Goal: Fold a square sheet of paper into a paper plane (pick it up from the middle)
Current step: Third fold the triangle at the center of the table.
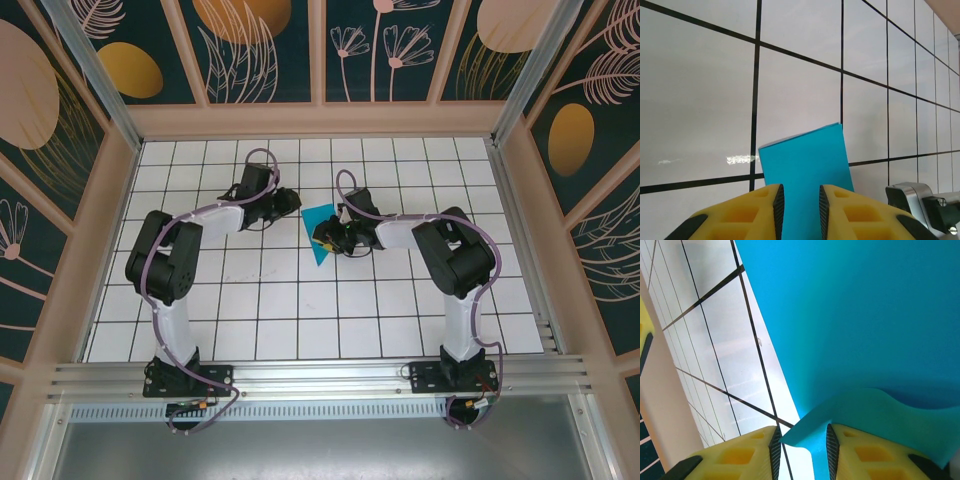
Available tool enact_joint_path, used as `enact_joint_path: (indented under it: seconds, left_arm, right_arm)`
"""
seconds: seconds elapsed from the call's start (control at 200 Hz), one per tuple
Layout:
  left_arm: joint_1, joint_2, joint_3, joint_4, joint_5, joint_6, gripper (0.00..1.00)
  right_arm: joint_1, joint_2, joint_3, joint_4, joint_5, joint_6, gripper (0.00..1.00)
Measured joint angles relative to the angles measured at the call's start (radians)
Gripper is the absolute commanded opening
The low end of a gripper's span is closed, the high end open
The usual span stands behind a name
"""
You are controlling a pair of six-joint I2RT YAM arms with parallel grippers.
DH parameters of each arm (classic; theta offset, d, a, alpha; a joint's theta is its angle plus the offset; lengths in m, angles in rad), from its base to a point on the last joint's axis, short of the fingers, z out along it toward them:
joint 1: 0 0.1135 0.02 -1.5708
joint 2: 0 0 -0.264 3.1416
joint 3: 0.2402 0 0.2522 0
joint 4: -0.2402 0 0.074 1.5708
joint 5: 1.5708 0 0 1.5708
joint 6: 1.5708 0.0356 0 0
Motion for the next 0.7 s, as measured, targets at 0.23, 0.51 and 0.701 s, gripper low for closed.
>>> enact_joint_path:
  seconds: [0.23, 0.51, 0.701]
  left_arm:
    - [-0.008, -0.004, -0.061, 0.005, 0.054, -0.003, 0.29]
    - [-0.021, -0.023, -0.099, 0.029, 0.1, -0.004, 0.22]
    - [-0.05, -0.025, -0.1, 0.041, 0.117, -0.011, 0.08]
  right_arm:
    - [-0.001, -0.003, -0.003, 0.012, -0.009, -0.006, 0.39]
    - [-0.002, -0.005, -0.028, 0.017, 0.012, -0.024, 0.13]
    - [-0.006, -0.005, -0.032, 0.009, 0.015, -0.025, 0.04]
